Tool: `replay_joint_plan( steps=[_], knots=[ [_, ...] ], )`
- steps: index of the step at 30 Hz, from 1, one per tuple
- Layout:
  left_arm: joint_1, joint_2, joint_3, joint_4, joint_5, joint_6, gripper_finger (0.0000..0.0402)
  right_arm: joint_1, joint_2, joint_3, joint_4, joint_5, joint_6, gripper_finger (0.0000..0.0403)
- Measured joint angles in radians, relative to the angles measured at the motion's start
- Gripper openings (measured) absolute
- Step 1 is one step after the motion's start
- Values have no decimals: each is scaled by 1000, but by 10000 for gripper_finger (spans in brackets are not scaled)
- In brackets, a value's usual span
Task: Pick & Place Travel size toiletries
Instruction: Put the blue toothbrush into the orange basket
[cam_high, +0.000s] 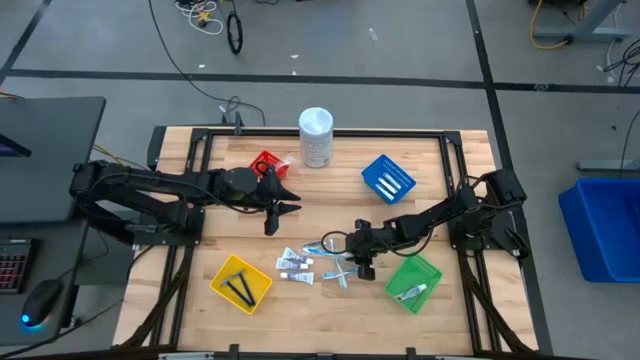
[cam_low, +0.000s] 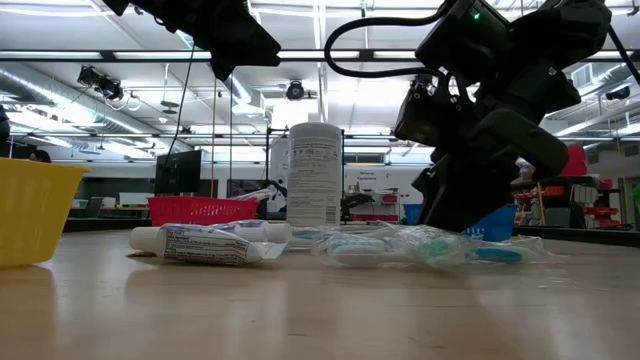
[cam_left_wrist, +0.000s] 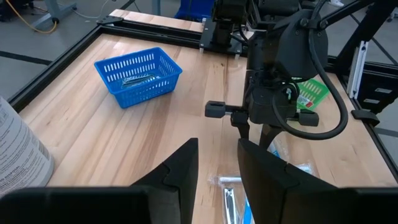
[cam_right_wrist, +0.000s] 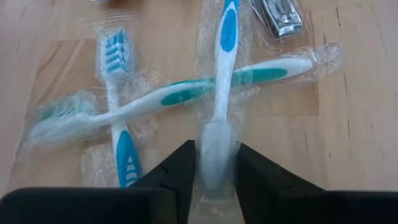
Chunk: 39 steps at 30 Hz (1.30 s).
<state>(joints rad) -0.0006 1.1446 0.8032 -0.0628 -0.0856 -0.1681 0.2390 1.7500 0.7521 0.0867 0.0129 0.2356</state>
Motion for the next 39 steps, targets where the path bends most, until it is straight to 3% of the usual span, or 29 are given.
replay_joint_plan(
  steps=[6,28,39],
  knots=[
    [0,0,0,0,0,0,119,0,0,0,0,-3,0,76],
    [0,0,0,0,0,-8,119,-4,-29,-1,24,-44,11,73],
    [0,0,-1,1,0,-7,119,-23,-144,-1,10,85,-19,73]
  ],
)
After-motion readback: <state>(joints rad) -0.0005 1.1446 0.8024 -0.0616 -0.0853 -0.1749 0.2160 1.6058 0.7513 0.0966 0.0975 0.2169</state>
